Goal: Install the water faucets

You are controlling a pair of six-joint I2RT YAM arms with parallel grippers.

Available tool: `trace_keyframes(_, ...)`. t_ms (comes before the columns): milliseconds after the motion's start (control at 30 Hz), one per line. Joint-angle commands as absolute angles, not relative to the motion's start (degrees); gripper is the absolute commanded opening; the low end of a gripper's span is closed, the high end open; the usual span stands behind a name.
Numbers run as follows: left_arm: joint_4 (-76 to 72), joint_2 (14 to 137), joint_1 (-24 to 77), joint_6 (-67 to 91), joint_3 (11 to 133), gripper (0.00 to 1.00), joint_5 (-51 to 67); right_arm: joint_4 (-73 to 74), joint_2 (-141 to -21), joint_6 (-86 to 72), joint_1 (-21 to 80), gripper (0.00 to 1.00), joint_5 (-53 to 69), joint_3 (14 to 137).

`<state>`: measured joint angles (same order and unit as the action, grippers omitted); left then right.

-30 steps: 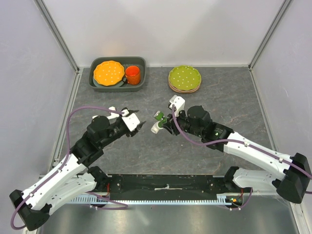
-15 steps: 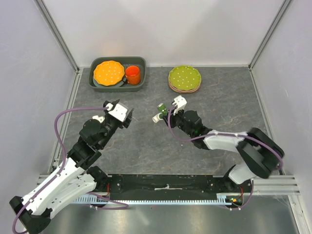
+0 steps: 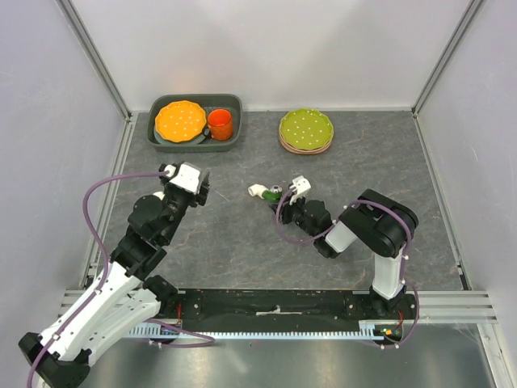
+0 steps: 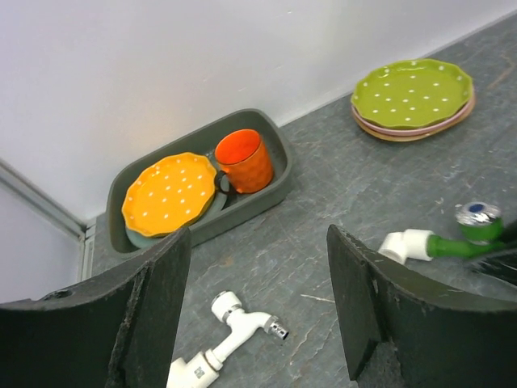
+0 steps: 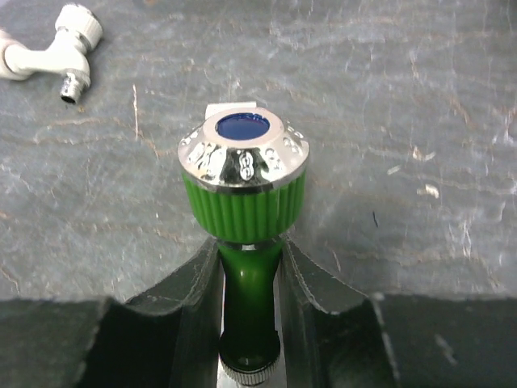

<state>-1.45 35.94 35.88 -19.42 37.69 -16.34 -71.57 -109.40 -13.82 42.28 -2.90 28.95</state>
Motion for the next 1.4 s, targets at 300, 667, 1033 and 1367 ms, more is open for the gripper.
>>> trace_keyframes(300, -3.7, 36.6, 30.6, -11.4, 38.9, 0.76, -18.0, -82.9, -104.4, -16.0, 42.1, 0.83, -6.1, 20.0)
trace_keyframes(667, 1.3, 38.8, 22.9, -2.7, 41.9, 0.78, -16.9, -40.8, -70.9, -13.2, 41.2, 0.98, -23.1, 21.1)
trace_keyframes(1033, 13.4, 32.9, 17.0, 14.1, 44.8, 0.8, -9.8, -5.2, -34.1, -15.8, 41.2, 0.98, -50.8, 31.3)
trace_keyframes(1367, 14.5, 9.2, 17.0, 11.7, 33.0, 0.86, -15.9, 5.5, -5.2, -8.5, 41.2, 0.98, -49.0, 32.2)
